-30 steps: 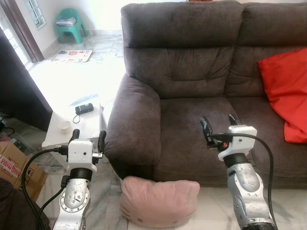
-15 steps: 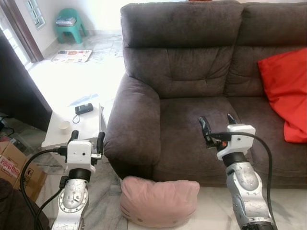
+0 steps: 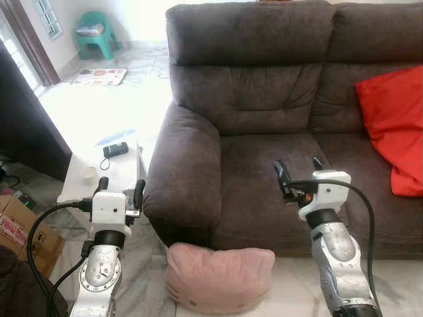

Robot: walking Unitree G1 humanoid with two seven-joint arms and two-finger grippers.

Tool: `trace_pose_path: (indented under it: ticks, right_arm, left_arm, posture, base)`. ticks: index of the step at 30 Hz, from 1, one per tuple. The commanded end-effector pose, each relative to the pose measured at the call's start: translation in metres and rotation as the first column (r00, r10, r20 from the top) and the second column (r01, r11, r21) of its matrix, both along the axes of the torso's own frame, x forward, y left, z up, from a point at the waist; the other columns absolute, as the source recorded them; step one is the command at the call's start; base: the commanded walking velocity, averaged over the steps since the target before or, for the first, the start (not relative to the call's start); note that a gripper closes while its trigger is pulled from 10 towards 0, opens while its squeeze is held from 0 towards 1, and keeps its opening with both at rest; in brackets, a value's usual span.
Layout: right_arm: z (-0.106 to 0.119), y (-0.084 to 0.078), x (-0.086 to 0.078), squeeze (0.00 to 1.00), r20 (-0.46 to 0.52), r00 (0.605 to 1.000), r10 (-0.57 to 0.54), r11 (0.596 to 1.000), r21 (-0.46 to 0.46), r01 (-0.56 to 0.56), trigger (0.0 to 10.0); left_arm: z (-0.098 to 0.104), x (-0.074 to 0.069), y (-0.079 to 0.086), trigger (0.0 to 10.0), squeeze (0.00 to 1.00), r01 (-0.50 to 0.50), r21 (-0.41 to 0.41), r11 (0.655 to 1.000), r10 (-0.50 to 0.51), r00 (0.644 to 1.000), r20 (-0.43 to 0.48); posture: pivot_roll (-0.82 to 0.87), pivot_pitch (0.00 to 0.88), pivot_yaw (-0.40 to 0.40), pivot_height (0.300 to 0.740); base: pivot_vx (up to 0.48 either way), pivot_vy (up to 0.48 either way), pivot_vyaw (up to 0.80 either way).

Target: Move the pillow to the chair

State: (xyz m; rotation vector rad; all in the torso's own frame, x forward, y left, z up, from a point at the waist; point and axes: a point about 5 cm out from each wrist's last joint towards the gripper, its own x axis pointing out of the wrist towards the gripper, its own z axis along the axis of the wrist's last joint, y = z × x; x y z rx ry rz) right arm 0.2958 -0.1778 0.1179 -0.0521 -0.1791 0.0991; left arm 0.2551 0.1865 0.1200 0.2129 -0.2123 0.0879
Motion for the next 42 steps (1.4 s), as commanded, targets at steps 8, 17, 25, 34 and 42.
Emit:
trace_pose_path:
  ticks: [8,17,25,34,42]
  right_arm:
    - [0.0108,0.0038,0.0010,0.00,0.051,0.999,0.016,1.000,0.003,-0.016,10.0]
    - [0.0103,0.0060,0.0029,0.00,0.031,0.999,0.028,1.000,-0.003,-0.028,10.0]
    - [0.0100,0.0061,0.0029,0.00,0.029,0.999,0.032,0.999,-0.010,-0.032,10.0]
    - [0.0106,0.0065,0.0017,0.00,0.039,0.998,0.046,0.999,-0.016,-0.045,10.0]
    - [0.0110,0.0085,0.0016,0.00,0.042,0.997,0.057,0.998,-0.009,-0.057,10.0]
  left_arm:
    - [0.0036,0.0013,0.0000,10.0,0.00,0.004,0.004,1.000,-0.004,1.000,0.006]
    - [0.0037,0.0013,-0.0002,10.0,0.00,0.004,0.002,1.000,-0.004,1.000,0.007]
    - [0.0034,0.0017,-0.0014,10.0,0.00,0.010,-0.001,1.000,-0.010,1.000,0.006]
    - [0.0025,0.0020,-0.0023,10.0,0.00,0.012,-0.003,1.000,-0.012,1.000,0.000]
    - [0.0018,0.0024,-0.0027,10.0,0.00,0.010,-0.003,1.000,-0.010,1.000,-0.004]
  posture:
    - [0.02,0.040,0.026,0.710]
    - [0.01,0.034,0.024,0.705]
    - [0.01,0.033,0.023,0.650]
    - [0.01,0.042,0.018,0.636]
    - [0.01,0.047,0.013,0.636]
  base:
    - [0.000,0.000,0.00]
    - [0.000,0.000,0.00]
    - [0.000,0.000,0.00]
    - [0.000,0.000,0.00]
    - [0.000,0.000,0.00]
